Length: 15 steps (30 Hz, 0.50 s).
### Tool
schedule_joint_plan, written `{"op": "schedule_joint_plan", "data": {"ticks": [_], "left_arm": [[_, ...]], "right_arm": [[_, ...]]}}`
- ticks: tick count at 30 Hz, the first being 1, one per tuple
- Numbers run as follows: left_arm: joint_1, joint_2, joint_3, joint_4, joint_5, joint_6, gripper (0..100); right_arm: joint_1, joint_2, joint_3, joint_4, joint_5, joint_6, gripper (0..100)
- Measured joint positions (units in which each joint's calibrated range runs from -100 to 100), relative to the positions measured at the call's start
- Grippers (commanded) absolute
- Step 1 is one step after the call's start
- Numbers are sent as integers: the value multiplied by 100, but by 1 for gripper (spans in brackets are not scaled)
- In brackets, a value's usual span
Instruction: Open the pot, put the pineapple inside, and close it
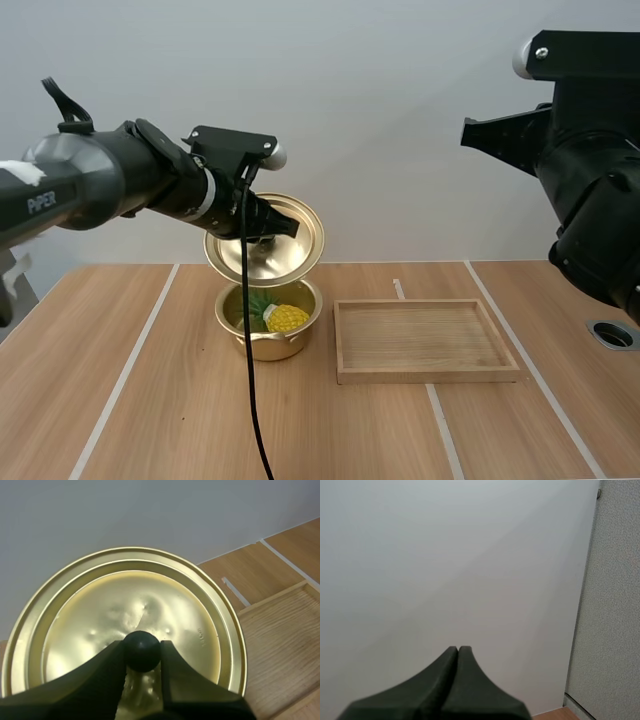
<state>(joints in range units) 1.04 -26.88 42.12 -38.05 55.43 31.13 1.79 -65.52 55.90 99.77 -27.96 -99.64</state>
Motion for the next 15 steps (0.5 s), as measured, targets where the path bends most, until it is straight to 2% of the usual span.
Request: {"op": "schedule_joint_plan", "data": {"ticks": [15], "left_arm": [[0, 1024, 227, -90, -98, 261, 0]], "right_arm": [[0, 0, 0, 0, 0, 0, 0]]}}
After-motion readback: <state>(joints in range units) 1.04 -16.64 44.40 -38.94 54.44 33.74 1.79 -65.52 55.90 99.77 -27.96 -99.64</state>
